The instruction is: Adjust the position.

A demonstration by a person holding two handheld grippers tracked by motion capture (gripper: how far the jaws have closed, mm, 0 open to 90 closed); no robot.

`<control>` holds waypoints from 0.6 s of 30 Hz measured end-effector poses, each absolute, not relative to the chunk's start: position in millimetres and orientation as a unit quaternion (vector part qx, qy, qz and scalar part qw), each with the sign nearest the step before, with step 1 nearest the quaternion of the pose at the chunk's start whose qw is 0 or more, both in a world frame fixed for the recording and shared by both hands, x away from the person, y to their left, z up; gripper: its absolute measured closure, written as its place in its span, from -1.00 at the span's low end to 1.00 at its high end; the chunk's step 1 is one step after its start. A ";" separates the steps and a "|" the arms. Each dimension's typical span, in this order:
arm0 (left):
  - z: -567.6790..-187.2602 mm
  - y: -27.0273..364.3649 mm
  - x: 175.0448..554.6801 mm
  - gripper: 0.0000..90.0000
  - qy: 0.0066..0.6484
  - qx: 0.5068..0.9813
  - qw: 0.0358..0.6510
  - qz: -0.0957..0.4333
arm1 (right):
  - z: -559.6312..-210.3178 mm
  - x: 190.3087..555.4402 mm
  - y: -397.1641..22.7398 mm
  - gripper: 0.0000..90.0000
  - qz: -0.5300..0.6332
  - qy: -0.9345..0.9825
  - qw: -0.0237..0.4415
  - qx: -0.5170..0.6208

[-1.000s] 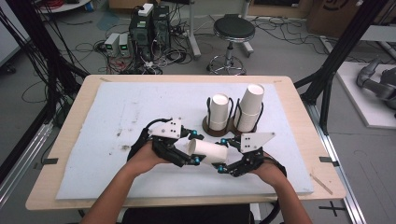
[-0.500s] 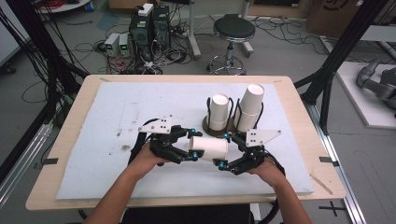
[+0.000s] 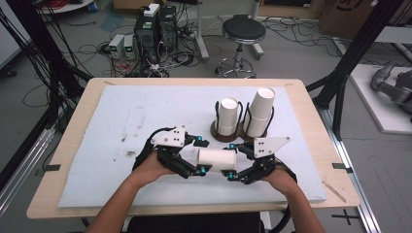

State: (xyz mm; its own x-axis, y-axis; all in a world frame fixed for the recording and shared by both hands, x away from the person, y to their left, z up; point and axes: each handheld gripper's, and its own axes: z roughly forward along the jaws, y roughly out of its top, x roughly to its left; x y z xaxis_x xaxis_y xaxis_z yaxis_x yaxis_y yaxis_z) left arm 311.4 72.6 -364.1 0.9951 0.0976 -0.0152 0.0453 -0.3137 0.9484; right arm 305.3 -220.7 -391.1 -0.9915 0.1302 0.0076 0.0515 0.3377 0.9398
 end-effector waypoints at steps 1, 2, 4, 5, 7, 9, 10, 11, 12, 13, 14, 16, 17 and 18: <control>-362.9 72.6 310.7 -0.49 0.039 0.813 0.580 0.025 | -391.2 305.0 -219.9 -0.31 0.567 0.821 0.036 0.055; -361.5 72.5 310.0 -0.49 0.033 0.820 0.571 0.029 | -391.3 305.2 -219.3 -0.31 0.563 0.824 0.038 0.051; -361.4 71.9 310.1 -0.49 0.026 0.829 0.557 0.032 | -391.4 304.6 -217.4 -0.31 0.557 0.828 0.035 0.049; -362.3 71.4 310.4 -0.46 0.024 0.831 0.555 0.030 | -391.4 304.9 -216.8 -0.31 0.555 0.830 0.037 0.047; -364.1 70.9 310.7 -0.35 0.013 0.834 0.551 0.024 | -392.0 304.8 -215.8 -0.31 0.551 0.832 0.034 0.047; -365.7 70.6 309.7 -0.21 -0.006 0.834 0.551 0.027 | -392.2 305.4 -216.0 -0.29 0.552 0.832 0.034 0.046; -366.3 70.6 309.9 -0.20 -0.005 0.833 0.553 0.026 | -392.0 305.1 -216.6 -0.27 0.553 0.831 0.033 0.045; -367.2 71.0 310.4 -0.19 -0.005 0.832 0.554 0.022 | -391.7 305.0 -217.4 -0.26 0.553 0.831 0.033 0.045; -367.9 71.0 310.8 -0.18 -0.003 0.832 0.554 0.022 | -391.5 304.8 -217.8 -0.26 0.555 0.830 0.030 0.046; -368.7 71.3 311.5 -0.18 -0.002 0.831 0.556 0.020 | -391.4 304.9 -218.0 -0.27 0.556 0.830 0.030 0.048; -369.7 71.5 311.6 -0.18 0.003 0.828 0.560 0.017 | -391.6 305.6 -218.1 -0.30 0.556 0.829 0.027 0.052; -372.1 72.4 312.9 -0.18 0.010 0.820 0.572 0.013 | -391.3 306.3 -218.1 -0.37 0.561 0.825 0.020 0.066; -373.0 73.0 313.0 -0.18 0.014 0.817 0.576 0.013 | -391.1 306.8 -218.5 -0.40 0.565 0.821 0.020 0.071; -374.8 73.5 313.3 -0.19 0.019 0.811 0.584 0.010 | -390.8 306.6 -218.9 -0.43 0.569 0.819 0.018 0.078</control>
State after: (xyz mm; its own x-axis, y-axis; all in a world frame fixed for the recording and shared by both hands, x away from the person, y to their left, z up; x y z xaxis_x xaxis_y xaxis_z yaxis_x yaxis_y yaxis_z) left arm 313.3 73.5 -374.8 0.9990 0.0434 -0.0056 0.0191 -0.3163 0.9485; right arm 306.6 -218.9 -390.8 -0.9871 0.1484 0.0600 0.1080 0.3408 0.9339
